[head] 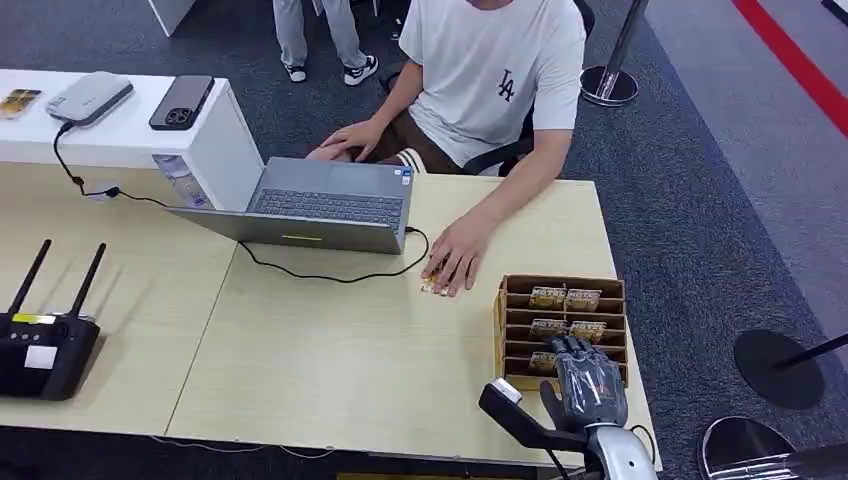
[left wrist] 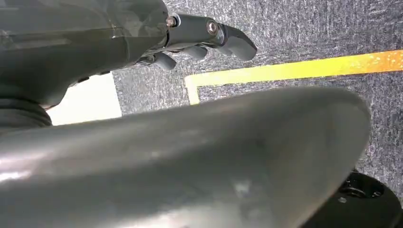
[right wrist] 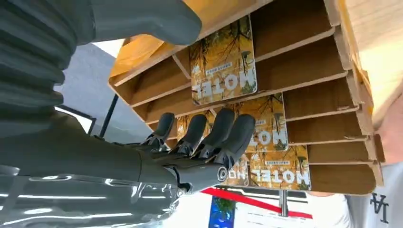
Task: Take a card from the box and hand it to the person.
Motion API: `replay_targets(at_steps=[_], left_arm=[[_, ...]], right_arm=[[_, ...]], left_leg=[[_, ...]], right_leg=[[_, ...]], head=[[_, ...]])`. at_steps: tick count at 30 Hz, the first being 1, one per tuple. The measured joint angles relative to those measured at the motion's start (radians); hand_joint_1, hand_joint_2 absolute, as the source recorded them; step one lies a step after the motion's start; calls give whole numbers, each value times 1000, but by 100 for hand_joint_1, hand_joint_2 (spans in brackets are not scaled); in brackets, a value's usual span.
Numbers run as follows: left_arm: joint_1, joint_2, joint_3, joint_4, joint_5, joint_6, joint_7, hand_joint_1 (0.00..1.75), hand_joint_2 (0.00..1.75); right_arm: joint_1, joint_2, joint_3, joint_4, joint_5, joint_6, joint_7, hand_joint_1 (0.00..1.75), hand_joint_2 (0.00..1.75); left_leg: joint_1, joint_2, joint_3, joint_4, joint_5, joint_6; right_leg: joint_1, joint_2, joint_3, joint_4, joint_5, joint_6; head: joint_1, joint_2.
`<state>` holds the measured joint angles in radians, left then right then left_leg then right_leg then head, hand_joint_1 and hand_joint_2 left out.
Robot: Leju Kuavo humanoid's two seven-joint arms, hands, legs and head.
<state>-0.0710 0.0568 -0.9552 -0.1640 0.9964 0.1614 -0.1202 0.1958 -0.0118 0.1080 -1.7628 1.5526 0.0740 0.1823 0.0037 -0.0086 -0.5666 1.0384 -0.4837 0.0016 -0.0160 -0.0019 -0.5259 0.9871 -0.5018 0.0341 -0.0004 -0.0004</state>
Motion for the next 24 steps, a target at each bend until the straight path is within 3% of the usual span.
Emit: replay_targets(at_steps=[7, 15, 19, 20, 21, 23, 24], left_arm=[[0, 0, -1, 0, 0, 0, 0, 0, 0], [0, 0, -2, 0, 0, 0, -1, 0, 0], [0, 0, -5, 0, 1, 0, -2, 0, 0], [0, 0, -6, 0, 2, 0, -3, 0, 0], [0, 0, -7, 0, 3, 0, -3, 0, 0], [0, 0, -10, 0, 3, -1, -3, 0, 0], [0, 0, -11, 0, 4, 0, -3, 0, 0]], right_arm=[[-6, 0, -10, 10, -6, 0, 0, 86, 175], [-12, 0, -23, 10, -9, -1, -3, 82, 175], [-12, 0, -24, 10, -13, -11, -7, 99, 175], [-12, 0, -24, 10, -15, -20, -11, 89, 175], [-11, 0, -24, 10, -17, -29, -16, 89, 175], [-11, 1, -24, 10, -22, -40, -21, 65, 175], [-11, 2, -24, 10, -23, -43, -21, 63, 175]], left_leg=[[0, 0, 0, 0, 0, 0], [0, 0, 0, 0, 0, 0], [0, 0, 0, 0, 0, 0], [0, 0, 0, 0, 0, 0], [0, 0, 0, 0, 0, 0], [0, 0, 0, 0, 0, 0], [0, 0, 0, 0, 0, 0]], right_leg=[[0, 0, 0, 0, 0, 0], [0, 0, 0, 0, 0, 0], [0, 0, 0, 0, 0, 0], [0, 0, 0, 0, 0, 0], [0, 0, 0, 0, 0, 0], [0, 0, 0, 0, 0, 0], [0, 0, 0, 0, 0, 0]], head=[[0, 0], [0, 0], [0, 0], [0, 0], [0, 0], [0, 0], [0, 0]])
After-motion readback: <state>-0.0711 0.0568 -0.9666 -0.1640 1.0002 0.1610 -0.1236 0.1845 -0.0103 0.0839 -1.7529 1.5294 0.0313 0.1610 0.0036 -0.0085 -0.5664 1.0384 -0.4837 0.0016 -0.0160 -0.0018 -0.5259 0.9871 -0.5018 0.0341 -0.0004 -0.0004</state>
